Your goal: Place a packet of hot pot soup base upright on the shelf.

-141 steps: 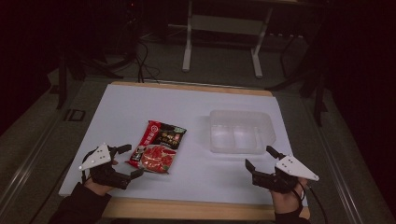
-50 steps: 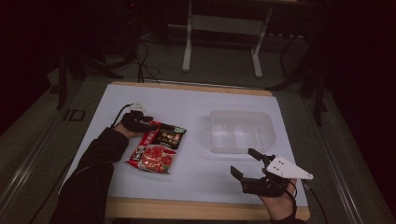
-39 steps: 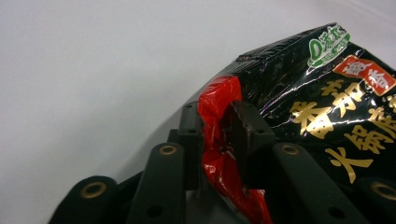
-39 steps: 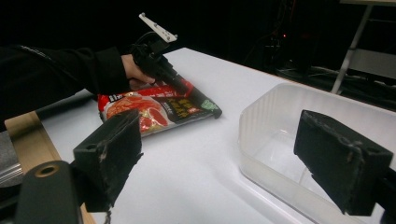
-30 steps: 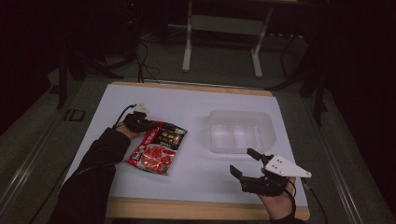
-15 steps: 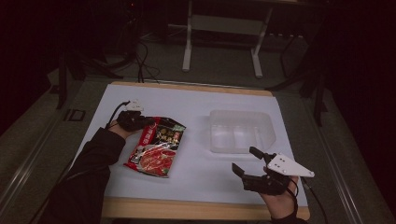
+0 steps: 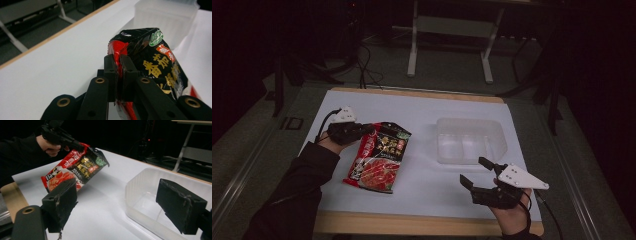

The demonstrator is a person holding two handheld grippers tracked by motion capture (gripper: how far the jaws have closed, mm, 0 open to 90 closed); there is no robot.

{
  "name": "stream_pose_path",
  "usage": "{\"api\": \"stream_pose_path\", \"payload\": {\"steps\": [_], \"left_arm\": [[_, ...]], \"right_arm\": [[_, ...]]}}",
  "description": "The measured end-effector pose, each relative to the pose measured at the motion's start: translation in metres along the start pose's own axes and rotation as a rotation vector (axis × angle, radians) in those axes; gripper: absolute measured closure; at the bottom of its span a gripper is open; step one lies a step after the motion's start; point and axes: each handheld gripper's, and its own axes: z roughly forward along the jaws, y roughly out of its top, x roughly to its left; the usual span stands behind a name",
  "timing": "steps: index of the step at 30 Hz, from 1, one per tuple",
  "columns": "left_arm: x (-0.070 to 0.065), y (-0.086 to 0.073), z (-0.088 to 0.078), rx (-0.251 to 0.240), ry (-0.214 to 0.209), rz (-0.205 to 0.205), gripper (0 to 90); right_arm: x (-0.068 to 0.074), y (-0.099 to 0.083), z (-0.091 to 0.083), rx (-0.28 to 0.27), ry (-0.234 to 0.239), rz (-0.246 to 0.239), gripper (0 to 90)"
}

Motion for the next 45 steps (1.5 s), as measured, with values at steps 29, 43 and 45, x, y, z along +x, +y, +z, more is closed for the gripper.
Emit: {"api": "stream_pose_path", "payload": {"steps": [29, 43, 45], "left_arm": [[-0.069, 0.067, -0.046, -0.29, -0.03, 0.086, 86.8], [-0.098, 0.075, -0.033, -0.359, -0.098, 0.073, 86.7], [-0.103, 0.076, -0.028, -0.366, -0.12, 0.071, 86.7]], "right_arm": [[-0.001, 0.062, 0.022, -0.064, 0.048, -0.083, 22.3], [0.0, 0.071, 0.067, -0.033, 0.166, -0.023, 25.8], [0.001, 0.07, 0.07, -0.026, 0.179, -0.021, 28.7]]}}
